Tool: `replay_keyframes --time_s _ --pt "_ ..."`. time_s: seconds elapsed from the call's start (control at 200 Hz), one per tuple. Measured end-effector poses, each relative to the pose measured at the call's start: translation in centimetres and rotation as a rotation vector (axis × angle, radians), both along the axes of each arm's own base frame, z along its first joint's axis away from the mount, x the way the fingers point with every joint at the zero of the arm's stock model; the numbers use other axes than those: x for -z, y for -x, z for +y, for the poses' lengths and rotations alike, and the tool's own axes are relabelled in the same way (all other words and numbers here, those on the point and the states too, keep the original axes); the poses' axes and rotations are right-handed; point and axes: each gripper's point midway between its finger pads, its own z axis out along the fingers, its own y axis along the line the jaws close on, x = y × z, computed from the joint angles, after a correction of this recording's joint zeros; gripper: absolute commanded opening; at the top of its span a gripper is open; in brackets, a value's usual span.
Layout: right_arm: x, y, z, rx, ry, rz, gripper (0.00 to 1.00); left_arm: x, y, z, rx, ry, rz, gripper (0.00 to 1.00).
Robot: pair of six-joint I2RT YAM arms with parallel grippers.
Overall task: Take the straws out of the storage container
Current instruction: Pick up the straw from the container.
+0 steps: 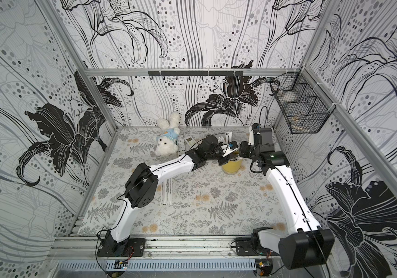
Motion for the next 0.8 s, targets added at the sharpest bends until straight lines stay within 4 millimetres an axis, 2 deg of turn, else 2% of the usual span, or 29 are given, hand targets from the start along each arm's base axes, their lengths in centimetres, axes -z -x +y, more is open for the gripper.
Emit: replay_keyframes --time_s 0.24,0.31,0.361,0.591,0.661,0.801 --pt "0.5 0.4 0.4 -0.017 -0.005 0.027 0.43 0.2 1.0 0.2 0.027 0.007 0.006 0.37" --pt "0.5 0.4 0.4 -0.014 -0.002 0.026 0.48 0.1 1.2 0.1 0.037 0.012 0.006 0.37" --pt "0.6 0.5 0.1 -0.002 0.004 0.029 0.51 0.0 1.2 0.1 0.042 0.017 0.005 0.37" --pt "0.3 1.2 -1.2 0.053 0.044 0.030 0.53 -0.1 2.0 -0.5 0.075 0.025 0.007 0.37" --pt "-0.2 1.4 -1.8 0.079 0.061 0.015 0.53 0.2 2.5 -0.8 0.093 0.020 0.005 0.37" --pt "-2.8 1.7 -2.6 0.113 0.059 -0.068 0.53 2.0 3.7 -1.9 0.135 -0.013 0.007 0.36"
